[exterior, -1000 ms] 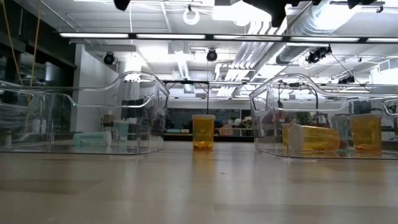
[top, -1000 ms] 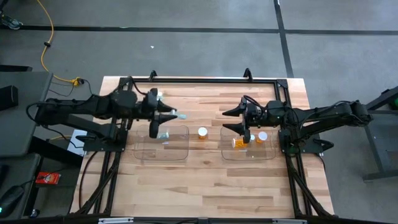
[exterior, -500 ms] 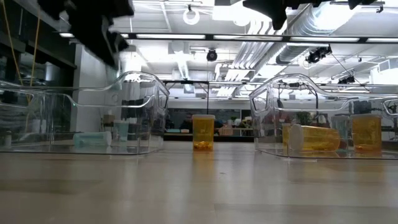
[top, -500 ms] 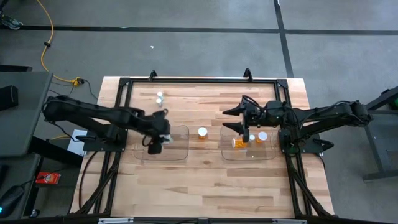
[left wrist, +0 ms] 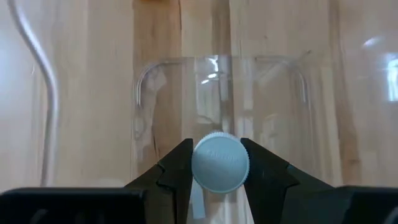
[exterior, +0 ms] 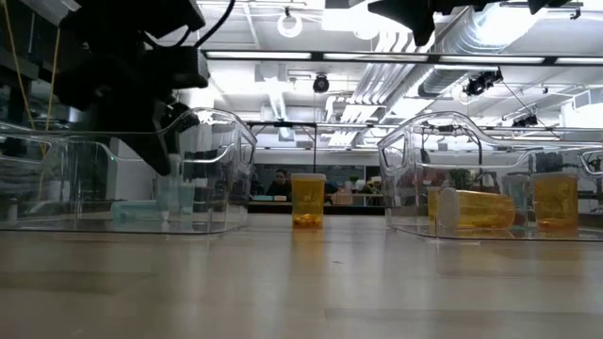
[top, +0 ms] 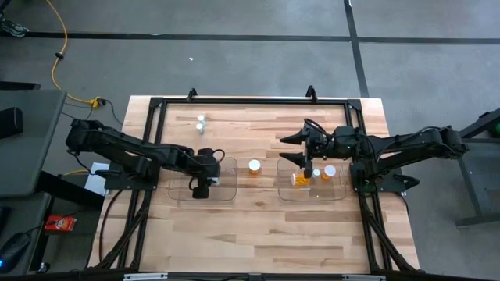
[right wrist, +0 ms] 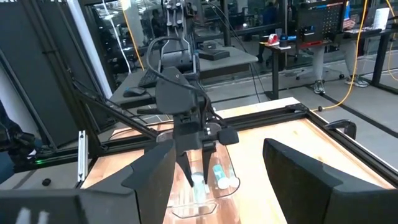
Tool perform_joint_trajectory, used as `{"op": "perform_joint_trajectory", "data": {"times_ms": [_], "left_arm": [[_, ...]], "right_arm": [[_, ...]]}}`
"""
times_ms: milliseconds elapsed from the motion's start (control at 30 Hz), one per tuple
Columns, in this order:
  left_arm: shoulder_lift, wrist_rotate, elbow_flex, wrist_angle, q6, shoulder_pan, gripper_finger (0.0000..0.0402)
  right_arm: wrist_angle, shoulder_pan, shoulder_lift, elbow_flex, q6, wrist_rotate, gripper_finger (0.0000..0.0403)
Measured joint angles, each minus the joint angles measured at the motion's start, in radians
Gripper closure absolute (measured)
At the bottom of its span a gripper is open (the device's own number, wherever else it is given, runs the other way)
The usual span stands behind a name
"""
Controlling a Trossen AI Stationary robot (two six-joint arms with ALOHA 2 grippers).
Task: Pick and place medicine bottles into bin by pill shape (circle, oval)
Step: Put the bottom blue tablet bottle into the left transparent bin, then put the orange tablet bottle into the left transparent bin
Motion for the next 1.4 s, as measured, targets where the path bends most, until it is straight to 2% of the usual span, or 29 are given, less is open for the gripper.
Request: {"op": "perform_joint_trajectory", "data": {"times_ms": [200,467,600,833,1000,1167,1267,1400], "left_arm": [[0.068,-0.003,0.003,0.029,0.001,0.000,0.0295],[0.048,-0.004,0.000,0.031,-0.004,0.003,0.0286],[0.047,-0.003,0.001,0.028,-0.044,0.003,0.0251],[0.047,0.015,0.034,-0.005,-0.068,0.003,0.0165],[0.037,0.016,0.146,-0.098,-0.012,0.004,0.0121],[-0.050,0.024,0.304,-0.177,0.010,0.028,0.0111],[-0.148,0.015,0.364,-0.087,-0.019,0.050,0.0110],[-0.281,0.002,0.363,0.173,-0.096,0.088,0.0110]], "right_arm": [[-0.005,0.000,0.000,0.000,0.000,0.000,0.0167],[-0.005,0.000,0.000,0.000,0.000,0.000,0.0167],[-0.005,0.000,0.000,0.000,0.000,0.000,0.0167],[-0.005,0.000,0.000,0.000,0.000,0.000,0.0167],[-0.005,0.000,0.000,0.000,0.000,0.000,0.0167],[-0.005,0.000,0.000,0.000,0.000,0.000,0.0167],[-0.004,0.000,0.000,0.000,0.000,0.011,0.0167],[-0.004,0.000,0.000,0.000,0.000,0.028,0.0167]]}}
